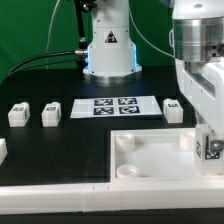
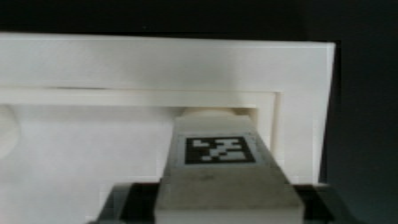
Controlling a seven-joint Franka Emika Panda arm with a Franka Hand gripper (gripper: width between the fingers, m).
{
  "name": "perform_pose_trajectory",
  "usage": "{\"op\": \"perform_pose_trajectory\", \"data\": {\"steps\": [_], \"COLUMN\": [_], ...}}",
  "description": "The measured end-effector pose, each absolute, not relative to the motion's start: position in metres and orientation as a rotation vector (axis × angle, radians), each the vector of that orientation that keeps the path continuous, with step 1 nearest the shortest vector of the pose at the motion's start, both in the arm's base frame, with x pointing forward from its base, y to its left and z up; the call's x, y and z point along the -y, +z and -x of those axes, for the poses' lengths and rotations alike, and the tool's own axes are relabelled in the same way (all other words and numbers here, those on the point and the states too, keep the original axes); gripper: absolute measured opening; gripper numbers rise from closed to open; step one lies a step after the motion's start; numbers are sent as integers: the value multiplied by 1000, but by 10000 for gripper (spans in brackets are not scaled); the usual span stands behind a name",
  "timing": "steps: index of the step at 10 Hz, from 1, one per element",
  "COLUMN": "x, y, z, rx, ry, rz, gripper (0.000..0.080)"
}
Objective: Assemble one leg
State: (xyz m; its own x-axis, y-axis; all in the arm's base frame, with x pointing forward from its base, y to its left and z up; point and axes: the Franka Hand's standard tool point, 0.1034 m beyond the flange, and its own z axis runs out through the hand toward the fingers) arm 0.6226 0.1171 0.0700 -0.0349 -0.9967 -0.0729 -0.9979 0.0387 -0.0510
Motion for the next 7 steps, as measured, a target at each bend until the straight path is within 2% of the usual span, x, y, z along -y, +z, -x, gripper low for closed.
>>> {"op": "perform_pose_trajectory", "data": {"steps": [3,7], "x": [-116,-112], "y": [71,71], "z": [-624,-625], "rx": [-2487,-2492], "ry": [50,35], "rz": [1754,1748], "gripper": [291,291]}}
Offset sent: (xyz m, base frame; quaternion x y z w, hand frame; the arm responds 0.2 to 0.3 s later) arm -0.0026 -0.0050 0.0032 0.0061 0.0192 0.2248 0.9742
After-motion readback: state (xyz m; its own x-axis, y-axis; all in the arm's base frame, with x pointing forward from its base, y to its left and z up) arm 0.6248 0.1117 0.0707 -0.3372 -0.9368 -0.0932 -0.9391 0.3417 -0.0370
